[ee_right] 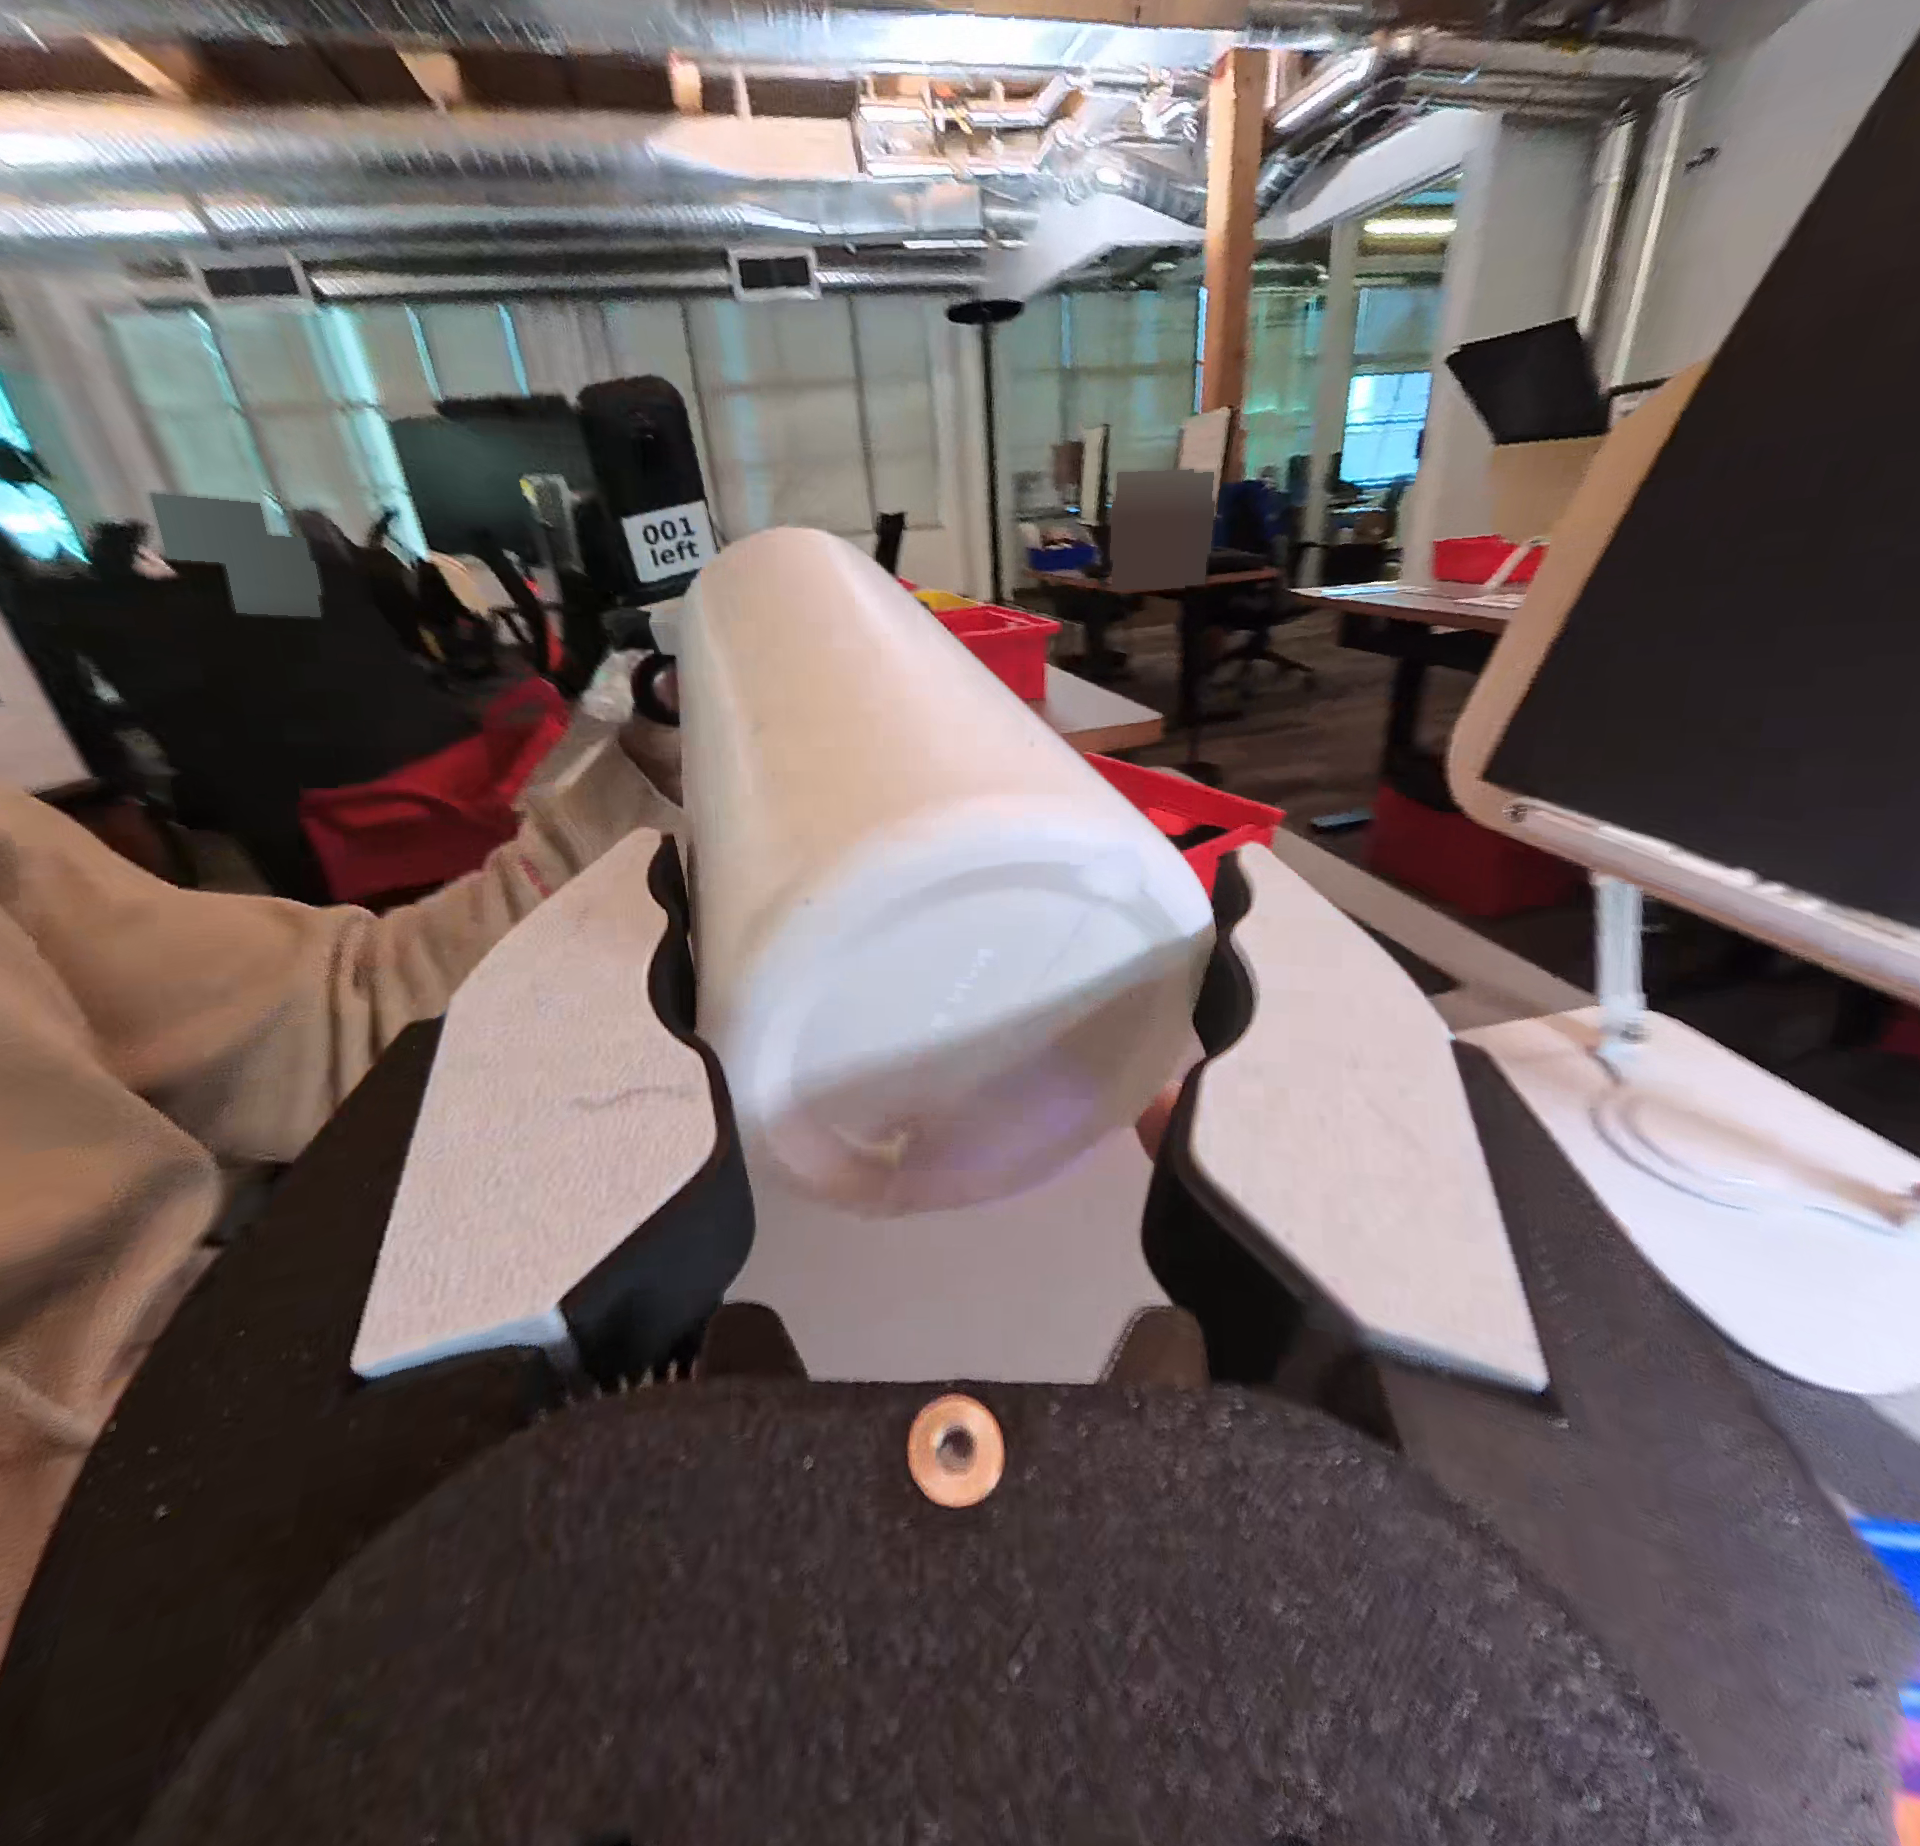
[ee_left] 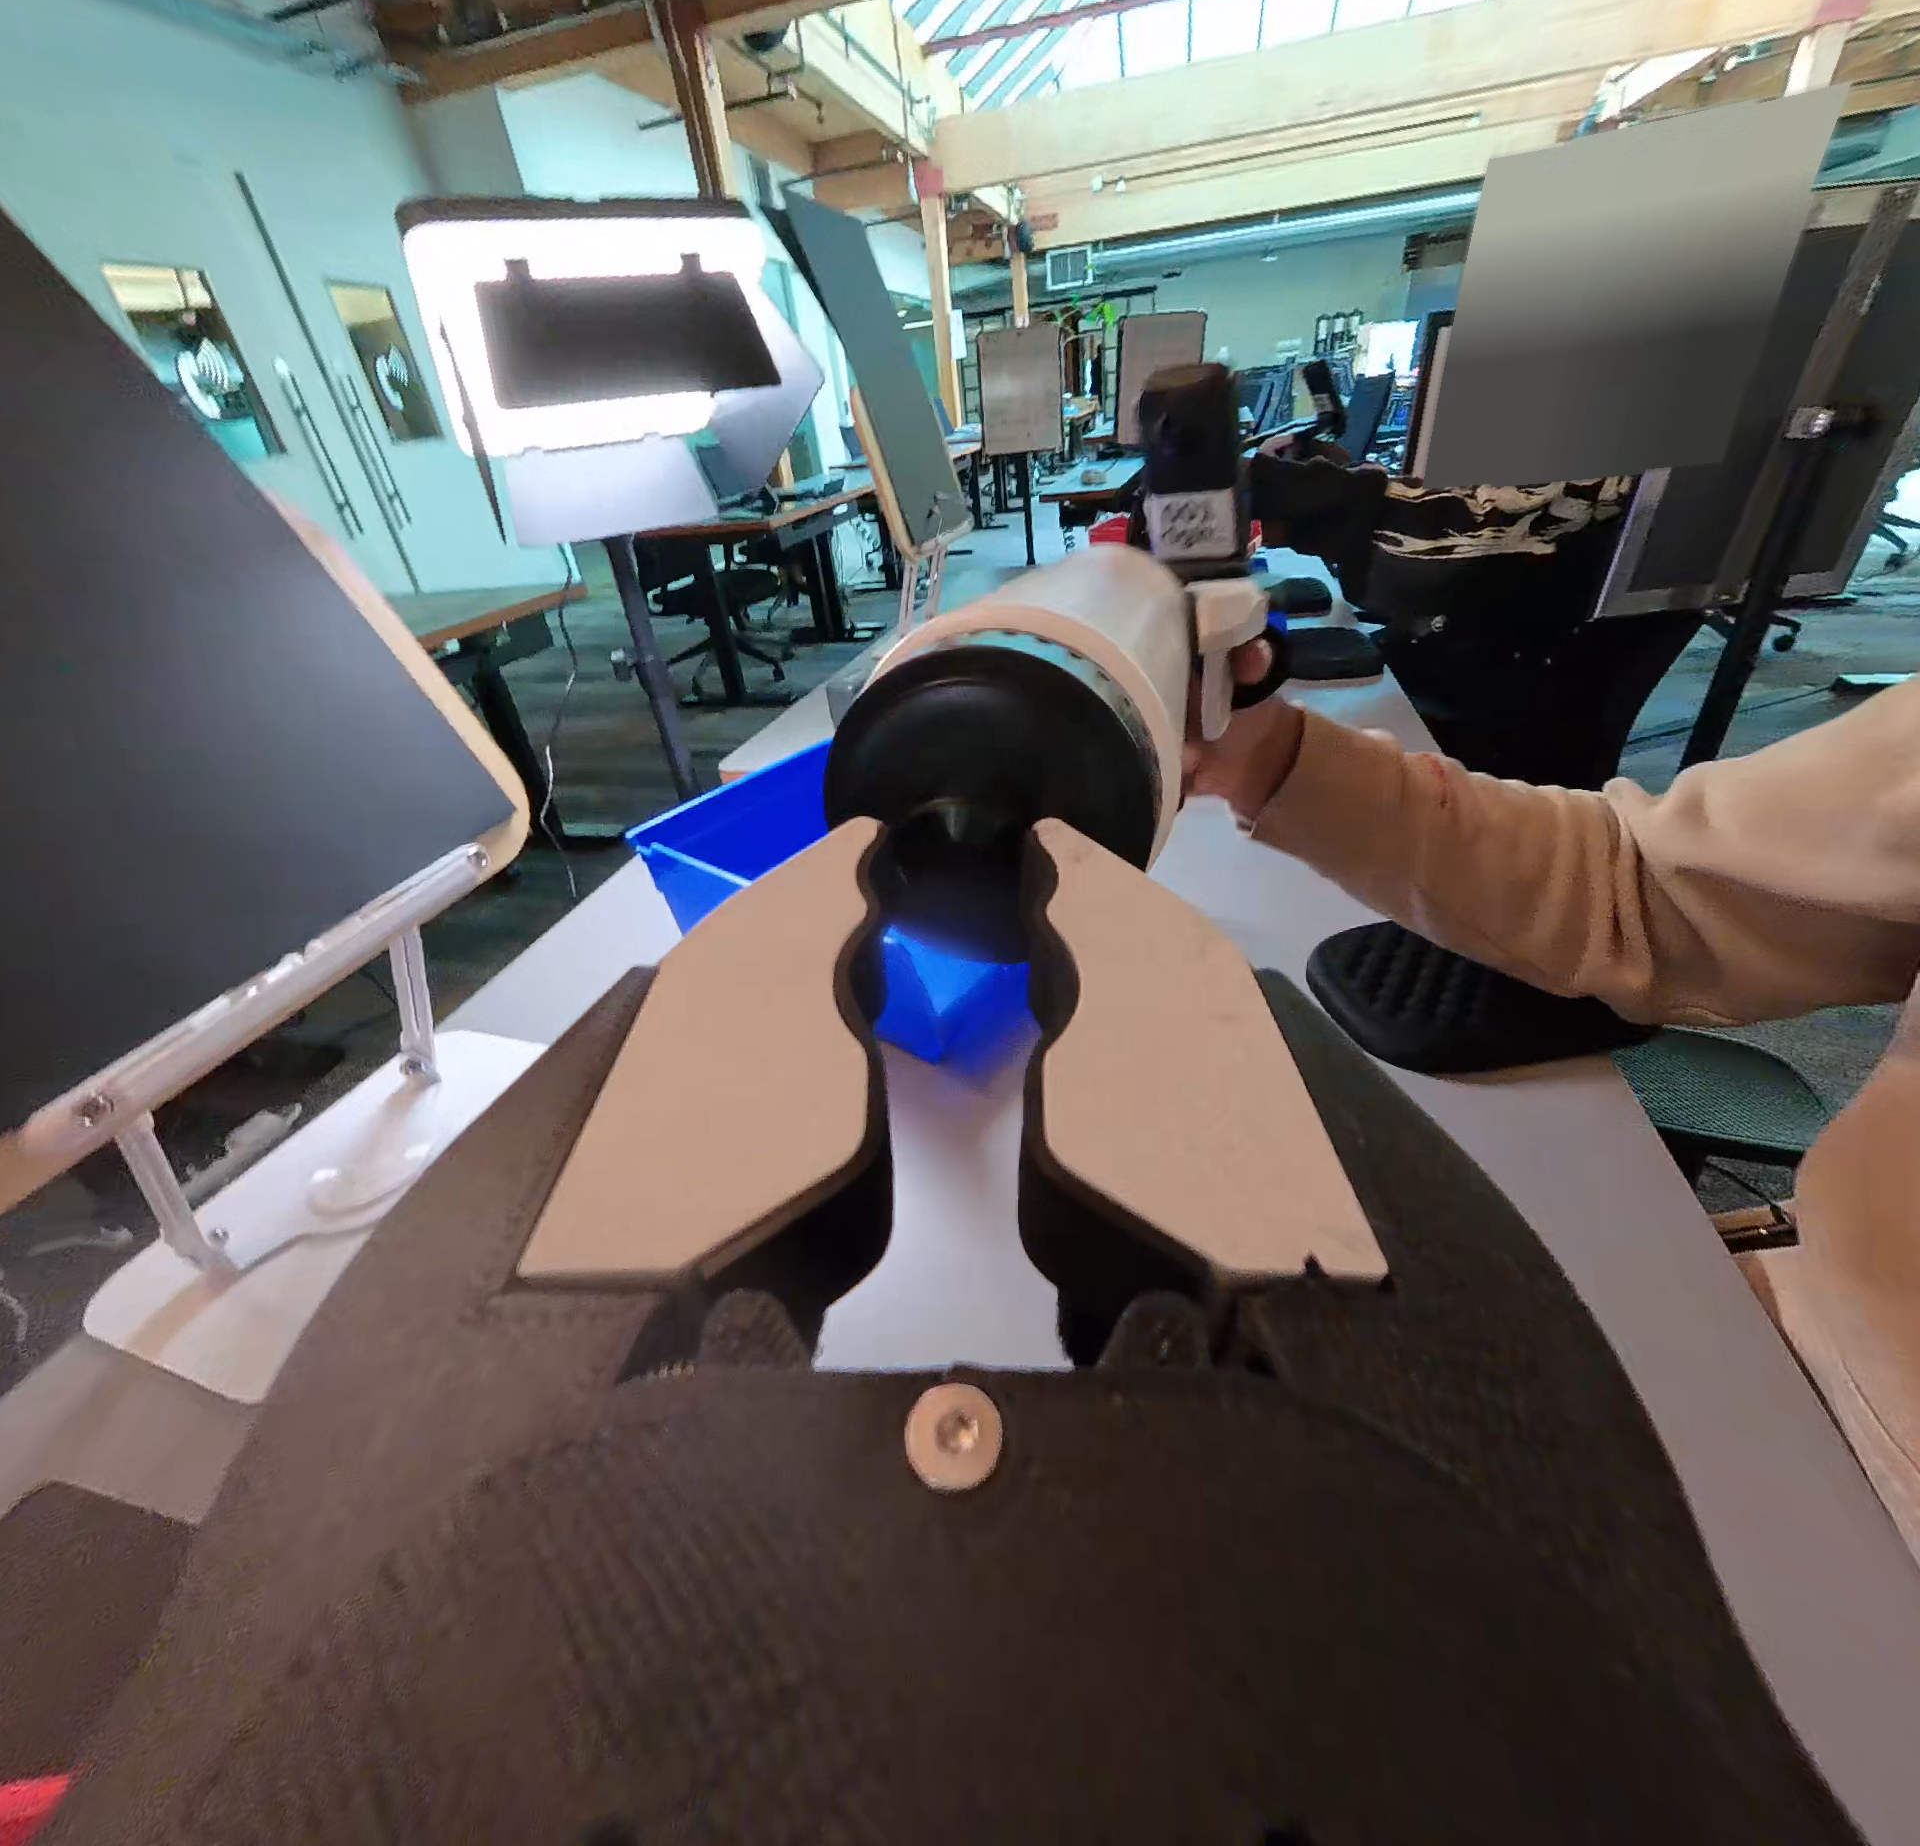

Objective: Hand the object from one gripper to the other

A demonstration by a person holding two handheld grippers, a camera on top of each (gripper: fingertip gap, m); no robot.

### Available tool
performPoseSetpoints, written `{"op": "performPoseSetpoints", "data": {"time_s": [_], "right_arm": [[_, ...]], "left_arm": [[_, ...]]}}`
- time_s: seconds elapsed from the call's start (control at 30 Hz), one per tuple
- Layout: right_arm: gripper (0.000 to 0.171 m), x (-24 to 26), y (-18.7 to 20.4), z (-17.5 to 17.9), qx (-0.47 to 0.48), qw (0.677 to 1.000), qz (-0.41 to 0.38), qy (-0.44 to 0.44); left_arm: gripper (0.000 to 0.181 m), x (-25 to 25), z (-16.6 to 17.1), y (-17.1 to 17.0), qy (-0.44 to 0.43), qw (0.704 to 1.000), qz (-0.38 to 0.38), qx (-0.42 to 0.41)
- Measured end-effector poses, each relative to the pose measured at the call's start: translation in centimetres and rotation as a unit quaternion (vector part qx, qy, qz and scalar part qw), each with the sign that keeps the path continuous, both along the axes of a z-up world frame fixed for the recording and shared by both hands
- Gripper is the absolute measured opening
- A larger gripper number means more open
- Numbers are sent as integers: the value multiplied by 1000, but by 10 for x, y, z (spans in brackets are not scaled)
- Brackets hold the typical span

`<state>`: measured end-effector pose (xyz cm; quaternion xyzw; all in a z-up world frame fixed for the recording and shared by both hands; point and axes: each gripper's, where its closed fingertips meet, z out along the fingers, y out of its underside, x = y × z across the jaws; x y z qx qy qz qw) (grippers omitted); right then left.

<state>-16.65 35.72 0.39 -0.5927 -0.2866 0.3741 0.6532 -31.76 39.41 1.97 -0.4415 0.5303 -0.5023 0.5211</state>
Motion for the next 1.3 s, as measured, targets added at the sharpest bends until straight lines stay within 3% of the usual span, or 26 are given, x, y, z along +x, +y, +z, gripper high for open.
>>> {"op": "performPoseSetpoints", "data": {"time_s": [0.1,0.2,0.23,0.27,0.33,0.4,0.8,0.97,1.07,1.17,1.3], "right_arm": [[95,5,-5,13,35,998,-37,-44],[93,7,-11,20,61,992,-67,-90],[83,12,-8,18,73,985,-98,-121],[43,17,-6,18,100,977,-126,-142],[29,10,-8,12,79,980,-103,-149],[5,15,1,5,121,950,-173,-228],[6,22,-1,15,110,964,-165,-177],[16,31,-3,22,103,963,-185,-165],[34,46,-14,23,72,957,-196,-202],[57,69,-20,-20,-27,932,-188,-308],[77,115,-35,-121,-176,831,-177,-497]], "left_arm": [[40,-1,-4,13,-2,1000,14,-28],[45,-9,0,24,-13,998,40,-36],[44,-10,0,25,-12,998,44,-34],[44,-10,0,25,-12,998,46,-32],[43,-6,-2,25,-12,998,46,-30],[43,1,-8,22,-1,999,39,-34],[40,27,-34,15,49,998,28,-29],[40,26,-31,14,47,998,31,-23],[40,24,-32,14,62,997,35,-23],[40,24,-34,15,75,996,39,-25],[41,27,-35,16,82,995,53,-4]]}}
